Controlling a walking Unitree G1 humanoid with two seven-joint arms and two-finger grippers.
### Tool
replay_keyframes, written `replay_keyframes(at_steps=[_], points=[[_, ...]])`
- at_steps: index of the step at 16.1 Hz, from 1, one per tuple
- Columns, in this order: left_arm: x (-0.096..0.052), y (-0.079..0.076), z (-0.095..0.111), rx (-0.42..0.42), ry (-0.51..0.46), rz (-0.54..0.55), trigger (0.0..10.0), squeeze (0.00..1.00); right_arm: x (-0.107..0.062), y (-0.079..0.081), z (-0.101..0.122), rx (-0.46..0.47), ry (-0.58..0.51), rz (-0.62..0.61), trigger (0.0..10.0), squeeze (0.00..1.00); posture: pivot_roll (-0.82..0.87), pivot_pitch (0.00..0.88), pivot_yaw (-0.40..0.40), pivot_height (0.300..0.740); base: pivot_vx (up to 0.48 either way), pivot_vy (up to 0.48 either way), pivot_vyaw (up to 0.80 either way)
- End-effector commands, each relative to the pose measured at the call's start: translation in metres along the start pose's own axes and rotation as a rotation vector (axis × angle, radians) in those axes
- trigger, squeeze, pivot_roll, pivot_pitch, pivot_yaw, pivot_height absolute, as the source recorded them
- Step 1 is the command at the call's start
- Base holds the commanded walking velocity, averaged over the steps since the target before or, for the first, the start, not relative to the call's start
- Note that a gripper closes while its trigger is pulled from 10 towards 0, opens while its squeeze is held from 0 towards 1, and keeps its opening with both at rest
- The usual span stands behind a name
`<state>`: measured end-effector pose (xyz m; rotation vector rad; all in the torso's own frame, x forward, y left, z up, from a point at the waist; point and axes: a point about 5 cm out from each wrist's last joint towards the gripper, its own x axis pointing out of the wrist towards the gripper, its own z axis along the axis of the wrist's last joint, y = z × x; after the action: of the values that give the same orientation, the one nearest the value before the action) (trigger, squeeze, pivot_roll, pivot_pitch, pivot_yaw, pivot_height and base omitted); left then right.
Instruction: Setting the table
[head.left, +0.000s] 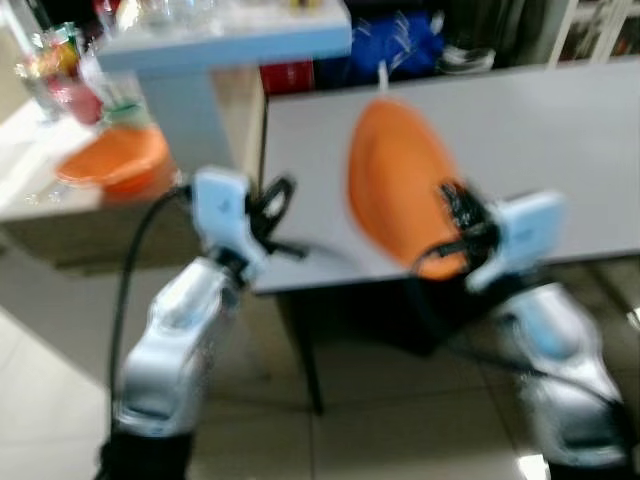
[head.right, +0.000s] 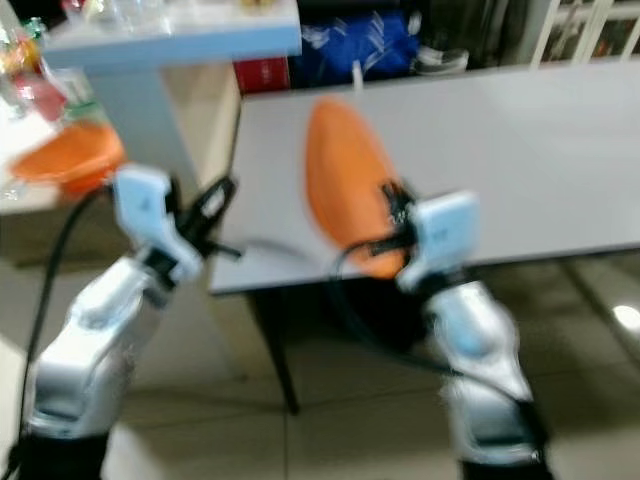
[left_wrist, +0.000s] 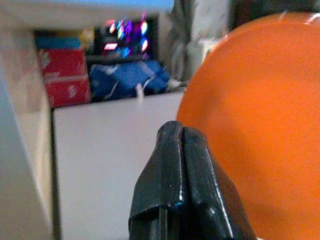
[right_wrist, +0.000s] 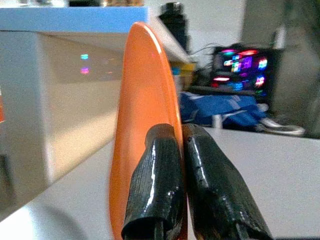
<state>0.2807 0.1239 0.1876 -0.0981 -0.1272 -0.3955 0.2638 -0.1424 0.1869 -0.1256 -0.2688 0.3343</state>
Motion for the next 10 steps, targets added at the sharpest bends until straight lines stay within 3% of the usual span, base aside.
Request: replay_keyframes(at_steps=[1,10], points=[[0.0016,-0.0022,0.004,0.007,-0.016,-0.008,10.0,0.0,0.0012,-0.0032,0.0114,-0.018,-0.057,-0.003,0.0,0.0,-0.22,0.0,0.134,0.736,0.0,-0.428,0.0],[0.0042,-0.0019,0.0044,0.018,-0.013,-0.018,10.0,0.0,0.0008,-0.0011,0.011,-0.021,-0.057,-0.001,0.0,0.0,-0.22,0.0,0.14,0.736,0.0,-0.433,0.0]])
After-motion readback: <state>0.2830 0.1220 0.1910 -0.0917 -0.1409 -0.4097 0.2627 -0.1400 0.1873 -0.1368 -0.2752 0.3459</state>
